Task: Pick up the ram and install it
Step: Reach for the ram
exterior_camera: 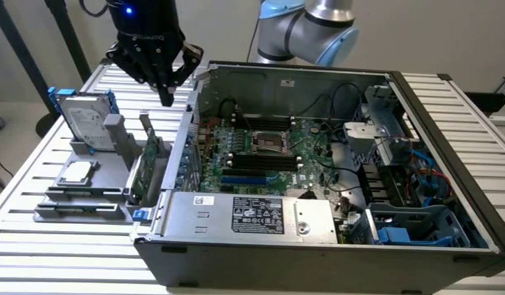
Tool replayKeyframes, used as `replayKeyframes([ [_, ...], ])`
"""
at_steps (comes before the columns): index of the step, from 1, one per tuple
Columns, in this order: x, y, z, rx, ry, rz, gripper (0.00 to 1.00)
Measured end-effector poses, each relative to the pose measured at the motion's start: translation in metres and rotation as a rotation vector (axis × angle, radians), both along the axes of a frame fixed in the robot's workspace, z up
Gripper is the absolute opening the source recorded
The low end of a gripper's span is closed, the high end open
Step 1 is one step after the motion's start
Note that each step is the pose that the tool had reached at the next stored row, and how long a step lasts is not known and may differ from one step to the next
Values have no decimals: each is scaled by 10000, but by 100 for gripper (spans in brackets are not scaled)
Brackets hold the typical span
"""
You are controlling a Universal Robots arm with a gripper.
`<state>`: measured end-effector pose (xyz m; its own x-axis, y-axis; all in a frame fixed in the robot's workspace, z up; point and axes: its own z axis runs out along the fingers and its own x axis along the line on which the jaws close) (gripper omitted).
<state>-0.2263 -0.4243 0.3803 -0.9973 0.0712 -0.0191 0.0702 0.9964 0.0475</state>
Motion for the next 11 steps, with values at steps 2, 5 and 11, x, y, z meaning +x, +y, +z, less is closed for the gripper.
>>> replayKeyframes([
  [2, -93, -23, -16, 0, 0, 0, 11],
  [5, -227, -56, -37, 0, 0, 0, 11],
  [11, -503, -124, -77, 0, -1, 1, 11],
])
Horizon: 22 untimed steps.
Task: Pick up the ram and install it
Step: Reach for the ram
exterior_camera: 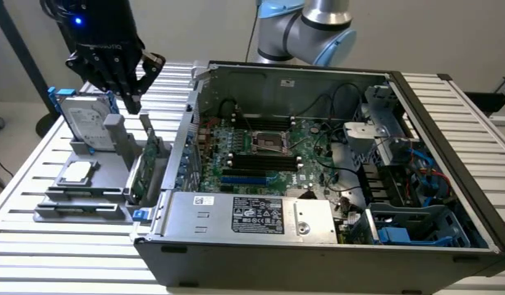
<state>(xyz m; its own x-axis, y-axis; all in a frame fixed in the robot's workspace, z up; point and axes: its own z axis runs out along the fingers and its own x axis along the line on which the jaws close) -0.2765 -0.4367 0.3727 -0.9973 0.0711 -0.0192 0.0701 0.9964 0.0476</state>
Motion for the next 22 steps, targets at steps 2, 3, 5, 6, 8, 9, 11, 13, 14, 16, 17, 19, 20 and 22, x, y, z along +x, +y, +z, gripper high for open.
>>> replayKeyframes([
  [2, -88, -21, -11, -1, 1, -1, 11],
  [3, -133, -32, -17, -1, 1, -1, 11],
  [5, -226, -56, -30, 0, 1, -1, 11],
  [6, -270, -68, -36, -1, 1, 0, 11],
  [8, -357, -91, -50, -1, 0, -1, 11],
  [9, -397, -103, -57, 0, 1, -1, 11],
  [11, -478, -128, -72, 0, 1, -1, 11],
  [13, -556, -151, -85, 0, 0, -1, 11],
  [14, -596, -163, -91, -1, 1, -1, 11],
  [16, -678, -186, -104, 0, 1, 0, 11],
  [17, -718, -197, -110, -1, 1, 0, 11],
  [19, -796, -218, -122, 0, 1, 0, 11],
  [20, -835, -227, -128, -1, 2, -1, 11],
  [22, -909, -245, -141, -1, 2, -1, 11],
])
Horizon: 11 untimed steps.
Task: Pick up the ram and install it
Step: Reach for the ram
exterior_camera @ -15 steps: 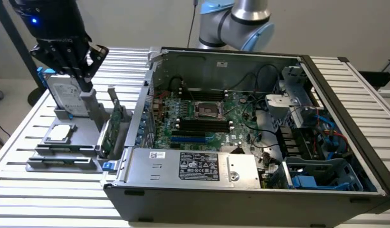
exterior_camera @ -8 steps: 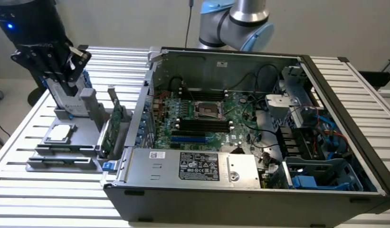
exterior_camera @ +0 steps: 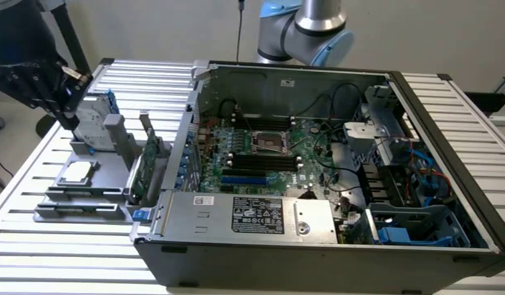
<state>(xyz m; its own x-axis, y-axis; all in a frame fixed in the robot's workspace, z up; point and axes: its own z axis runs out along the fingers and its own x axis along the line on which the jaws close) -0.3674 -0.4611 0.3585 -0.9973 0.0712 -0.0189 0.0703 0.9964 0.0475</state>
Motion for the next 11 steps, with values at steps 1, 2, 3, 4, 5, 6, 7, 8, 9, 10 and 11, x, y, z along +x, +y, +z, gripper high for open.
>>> replayKeyframes([
  [1, -29, -9, -6, 0, 3, 1, 11],
  [2, -56, -18, -13, 0, 6, 0, 11],
  [3, -80, -26, -20, 0, 12, 1, 11],
  [4, -102, -35, -26, 1, 19, 0, 11],
  [5, -118, -45, -31, 0, 30, 1, 11],
  [6, -132, -55, -36, 0, 45, 2, 11],
  [7, -143, -64, -40, 0, 61, 4, 11],
  [8, -153, -73, -44, 0, 78, 5, 11],
  [9, -164, -81, -48, -4, 98, 6, 11],
  [10, -171, -86, -50, -16, 118, 10, 11],
  [11, -177, -90, -51, -32, 141, 17, 11],
])
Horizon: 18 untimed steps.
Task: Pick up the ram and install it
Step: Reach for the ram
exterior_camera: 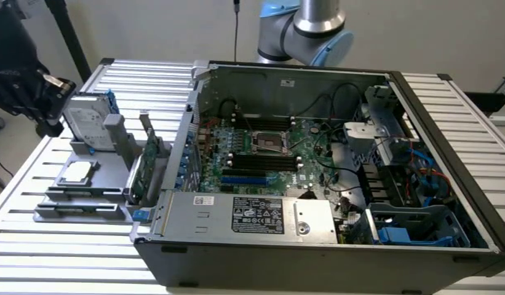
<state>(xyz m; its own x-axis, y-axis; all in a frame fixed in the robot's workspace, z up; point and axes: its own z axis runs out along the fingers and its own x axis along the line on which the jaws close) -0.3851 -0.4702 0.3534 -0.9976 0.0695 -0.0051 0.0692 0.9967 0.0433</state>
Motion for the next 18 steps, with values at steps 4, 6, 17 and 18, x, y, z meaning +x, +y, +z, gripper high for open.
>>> replayKeyframes([
  [4, -10, -8, -6, -127, 169, 46, 11],
  [6, -11, -9, -9, -249, 260, 117, 11],
  [17, -18, -9, -25, -390, 328, 1583, 11],
  [18, -30, -9, -26, -391, 328, 1640, 11],
])
